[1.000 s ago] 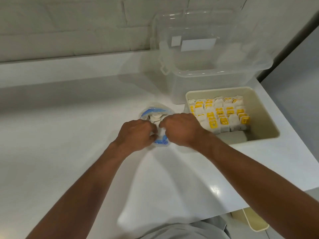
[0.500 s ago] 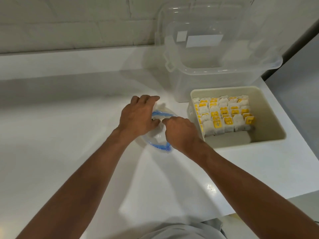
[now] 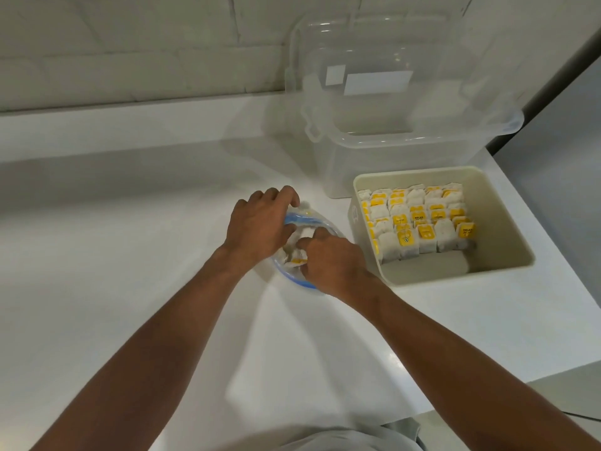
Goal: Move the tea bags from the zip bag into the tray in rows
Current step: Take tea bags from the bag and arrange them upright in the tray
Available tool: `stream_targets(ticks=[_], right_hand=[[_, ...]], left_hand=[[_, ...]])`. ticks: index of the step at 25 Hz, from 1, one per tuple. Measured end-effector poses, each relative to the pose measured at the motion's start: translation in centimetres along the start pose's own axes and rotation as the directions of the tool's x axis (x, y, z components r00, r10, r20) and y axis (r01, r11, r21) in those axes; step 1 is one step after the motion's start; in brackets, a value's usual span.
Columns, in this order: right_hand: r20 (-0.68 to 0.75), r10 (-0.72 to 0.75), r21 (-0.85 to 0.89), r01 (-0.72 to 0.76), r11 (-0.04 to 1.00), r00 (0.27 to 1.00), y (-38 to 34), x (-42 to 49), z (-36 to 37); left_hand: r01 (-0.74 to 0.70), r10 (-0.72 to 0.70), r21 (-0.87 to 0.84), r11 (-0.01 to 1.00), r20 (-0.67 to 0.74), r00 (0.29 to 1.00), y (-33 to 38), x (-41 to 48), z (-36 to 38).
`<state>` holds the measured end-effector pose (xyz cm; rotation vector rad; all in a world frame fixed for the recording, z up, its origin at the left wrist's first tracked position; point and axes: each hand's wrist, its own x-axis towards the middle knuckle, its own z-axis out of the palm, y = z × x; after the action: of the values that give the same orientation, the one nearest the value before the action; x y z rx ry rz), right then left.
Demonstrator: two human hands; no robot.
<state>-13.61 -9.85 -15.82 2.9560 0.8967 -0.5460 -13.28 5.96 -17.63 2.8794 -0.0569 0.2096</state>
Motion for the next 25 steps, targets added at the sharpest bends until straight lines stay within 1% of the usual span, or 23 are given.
stream_targets(ticks=[1,2,5,6,8,10,12,13,15,17,18,19,21,23,24,25], right_hand=[[-0.009,-0.033,0.040,0.033,0.999,0.999,0.3,-0.3,-0.3],[-0.029,-0.050,0.085,0.052,0.995,0.998,0.7,-0.5,-0.5],[-0.152,-0.004,0.178,0.032,0.983,0.988,1.2,-0.7,-1.3],[-0.171,0.018,0.197,0.016,0.980,0.985,1.4,-0.7,-1.4],[-0.189,0.024,0.205,0.015,0.979,0.982,1.5,-1.0,-1.5],[-0.209,0.021,0.194,0.021,0.981,0.978,1.9,-1.2,-1.6],[-0.223,0.049,0.248,0.008,0.969,0.974,2.5,-1.2,-1.9],[-0.224,0.066,0.292,0.003,0.956,0.972,2.9,-1.2,-2.1],[-0.205,0.043,0.360,0.034,0.932,0.978,3.4,-1.4,-2.5],[-0.201,0.027,0.415,0.061,0.908,0.979,3.7,-1.7,-2.8],[-0.203,0.057,0.471,0.046,0.881,0.978,3.7,-1.9,-2.8],[-0.191,0.105,0.556,0.019,0.831,0.976,3.8,-1.9,-2.8],[-0.109,0.185,0.737,-0.046,0.674,0.977,3.5,-1.9,-2.9],[-0.034,0.191,0.819,-0.082,0.568,0.981,3.3,-1.8,-3.0],[0.000,0.177,0.863,-0.090,0.497,0.984,3.2,-1.8,-3.2],[0.045,0.157,0.909,-0.106,0.403,0.987,3.1,-1.9,-3.4]], left_hand=[[-0.043,0.044,0.018,0.999,-0.061,0.997,0.0,-0.3,0.0],[-0.077,0.078,0.008,0.997,-0.091,0.993,-0.1,-0.5,0.0],[-0.155,0.152,-0.031,0.987,-0.075,0.985,-0.5,-1.4,-0.8],[-0.172,0.170,-0.032,0.985,-0.070,0.983,-0.5,-1.7,-1.2],[-0.190,0.189,-0.034,0.981,-0.026,0.982,-0.2,-2.2,-2.5],[-0.207,0.207,-0.011,0.978,0.077,0.975,0.4,-2.8,-3.7],[-0.208,0.199,0.032,0.978,0.176,0.964,1.3,-3.3,-4.1],[-0.207,0.187,0.081,0.975,0.205,0.961,1.8,-3.4,-4.0],[-0.197,0.159,0.159,0.967,0.227,0.961,2.7,-3.3,-3.3],[-0.150,0.117,0.135,0.979,0.228,0.967,2.9,-3.0,-2.9],[-0.098,0.079,0.079,0.992,0.216,0.973,2.8,-2.8,-3.0],[-0.028,0.026,0.007,1.000,0.198,0.980,2.7,-2.5,-3.2],[0.121,-0.092,-0.171,0.978,0.167,0.982,2.8,-2.0,-3.9],[0.225,-0.175,-0.353,0.908,0.167,0.970,3.2,-1.9,-4.3],[0.251,-0.185,-0.437,0.864,0.188,0.965,3.4,-1.9,-4.5],[0.267,-0.173,-0.507,0.819,0.225,0.959,3.4,-1.8,-4.6]])
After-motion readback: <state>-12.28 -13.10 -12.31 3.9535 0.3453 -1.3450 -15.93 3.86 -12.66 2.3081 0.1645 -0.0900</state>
